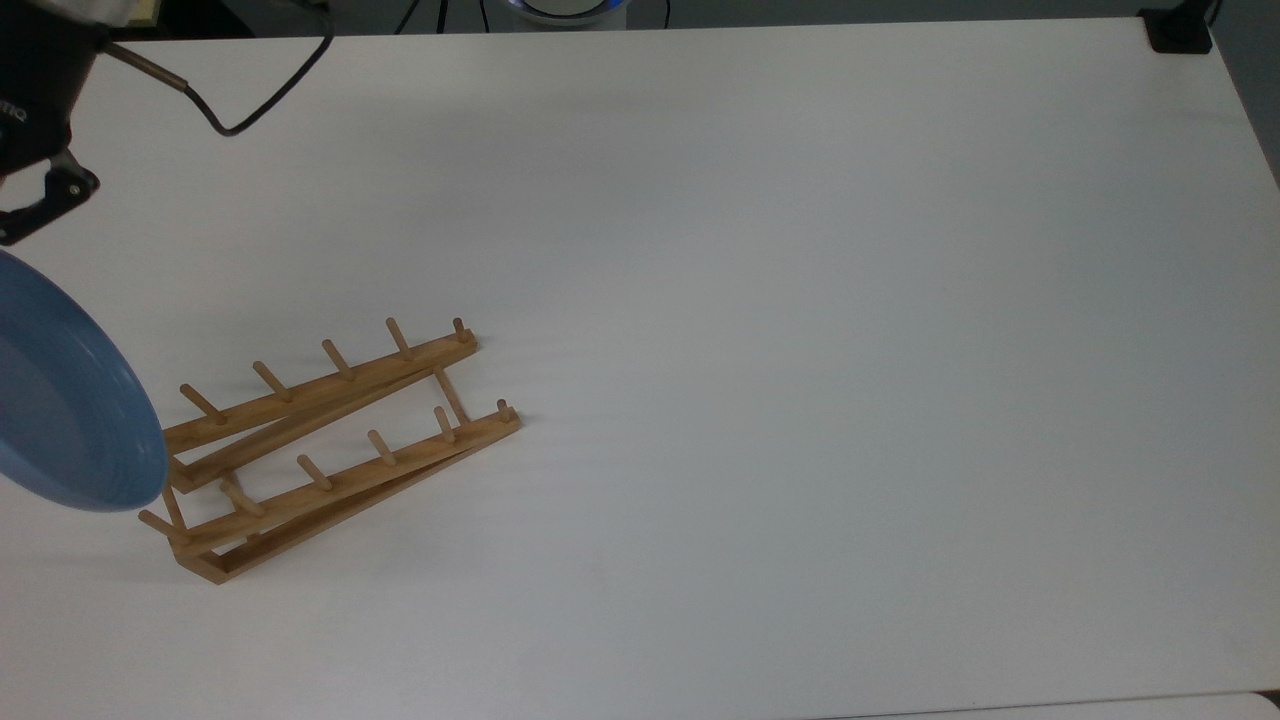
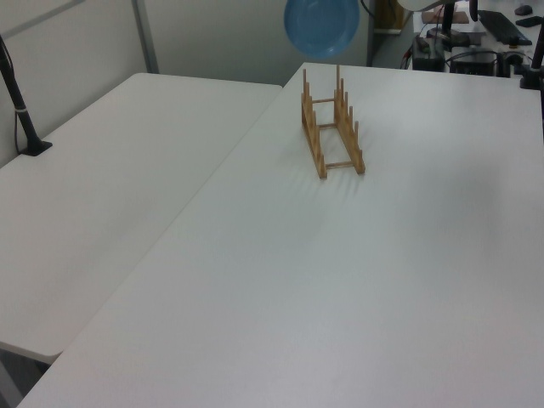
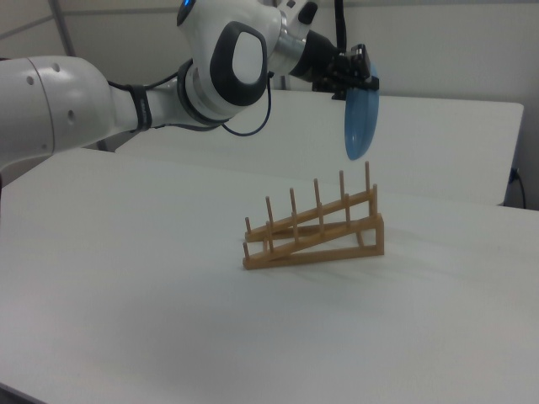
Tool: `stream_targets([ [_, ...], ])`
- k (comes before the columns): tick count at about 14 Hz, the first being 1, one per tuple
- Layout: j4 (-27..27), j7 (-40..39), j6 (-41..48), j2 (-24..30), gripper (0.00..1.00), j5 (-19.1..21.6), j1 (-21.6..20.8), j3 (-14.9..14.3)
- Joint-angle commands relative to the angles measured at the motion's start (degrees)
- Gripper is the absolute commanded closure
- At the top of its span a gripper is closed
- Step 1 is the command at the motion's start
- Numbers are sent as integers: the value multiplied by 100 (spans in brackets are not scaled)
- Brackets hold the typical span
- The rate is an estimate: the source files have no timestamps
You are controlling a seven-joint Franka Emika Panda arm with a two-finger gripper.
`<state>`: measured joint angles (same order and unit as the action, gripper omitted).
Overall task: Pick plate from plate rack
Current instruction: 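Lift the blue plate up out of the wooden rack, then carry the plate beside the rack and lower it flat onto the table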
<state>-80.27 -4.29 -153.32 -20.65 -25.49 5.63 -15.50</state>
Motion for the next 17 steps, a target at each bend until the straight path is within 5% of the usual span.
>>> stream_targets([
  [1, -445, 524, -66, 429, 100, 79, -27, -32],
  [8, -1420, 185, 512, 597, 100, 1703, 263, -339],
  [10, -1780, -1094, 741, 571, 100, 2931, 342, -524],
  [13, -1879, -2642, 1818, 588, 100, 4049, 333, -945],
  [17, -1826, -3043, 2456, 597, 100, 4342, 290, -1061],
])
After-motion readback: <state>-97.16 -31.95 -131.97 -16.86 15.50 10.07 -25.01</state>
